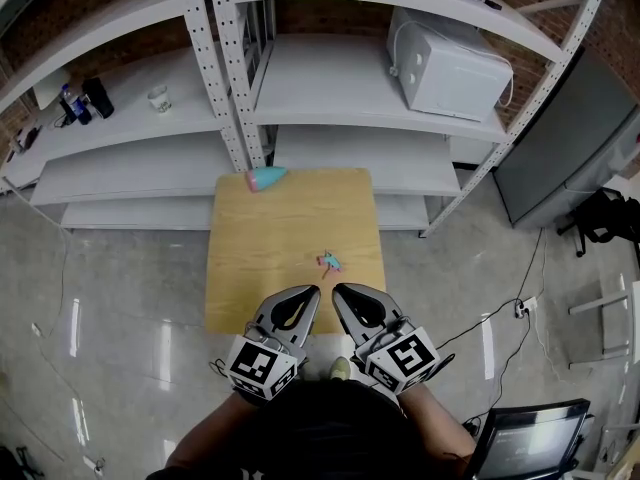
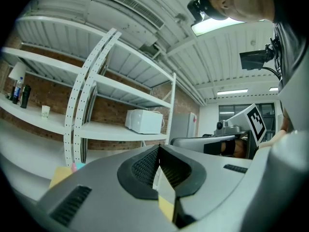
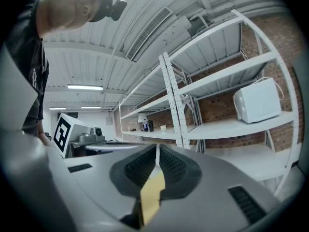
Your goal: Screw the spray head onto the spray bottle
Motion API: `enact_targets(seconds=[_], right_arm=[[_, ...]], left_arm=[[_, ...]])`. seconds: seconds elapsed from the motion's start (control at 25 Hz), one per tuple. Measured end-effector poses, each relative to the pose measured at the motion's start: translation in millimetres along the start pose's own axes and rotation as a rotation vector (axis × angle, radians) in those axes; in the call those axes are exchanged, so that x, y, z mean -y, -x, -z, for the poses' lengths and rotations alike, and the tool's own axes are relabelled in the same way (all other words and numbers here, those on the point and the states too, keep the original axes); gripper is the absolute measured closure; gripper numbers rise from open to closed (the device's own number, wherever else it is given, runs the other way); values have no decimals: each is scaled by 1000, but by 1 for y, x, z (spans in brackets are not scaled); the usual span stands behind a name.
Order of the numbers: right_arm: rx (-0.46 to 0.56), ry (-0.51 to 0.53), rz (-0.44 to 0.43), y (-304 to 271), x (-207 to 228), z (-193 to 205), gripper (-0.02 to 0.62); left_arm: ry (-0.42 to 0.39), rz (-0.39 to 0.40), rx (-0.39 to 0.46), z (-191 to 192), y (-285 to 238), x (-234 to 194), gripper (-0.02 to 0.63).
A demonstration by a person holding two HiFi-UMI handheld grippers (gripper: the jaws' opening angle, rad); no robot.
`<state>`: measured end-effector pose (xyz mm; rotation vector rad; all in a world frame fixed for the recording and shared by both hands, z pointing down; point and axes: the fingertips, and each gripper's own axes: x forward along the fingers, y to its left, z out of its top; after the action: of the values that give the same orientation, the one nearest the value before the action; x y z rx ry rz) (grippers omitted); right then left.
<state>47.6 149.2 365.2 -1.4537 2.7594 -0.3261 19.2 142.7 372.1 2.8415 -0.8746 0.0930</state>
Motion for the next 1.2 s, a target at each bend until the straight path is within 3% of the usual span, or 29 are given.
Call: enact_targets(seconds=[0.56,0.76,0.96,1.2], right_arm=[[-50,-48,-45,24,34,29,594],[-92,-83,-84,26,53,47,541],[-140,-95,-106,11,61,68,535],[-253,-124,-44,-30,96,118,494]], left_arm=[[26,-77,-59,25,-28,13,603],[48,-110,-85,36,-41,11,603],[68,-146,-137,55,-44,-10,601],[67,-133,-181,76,-64,-67,566]])
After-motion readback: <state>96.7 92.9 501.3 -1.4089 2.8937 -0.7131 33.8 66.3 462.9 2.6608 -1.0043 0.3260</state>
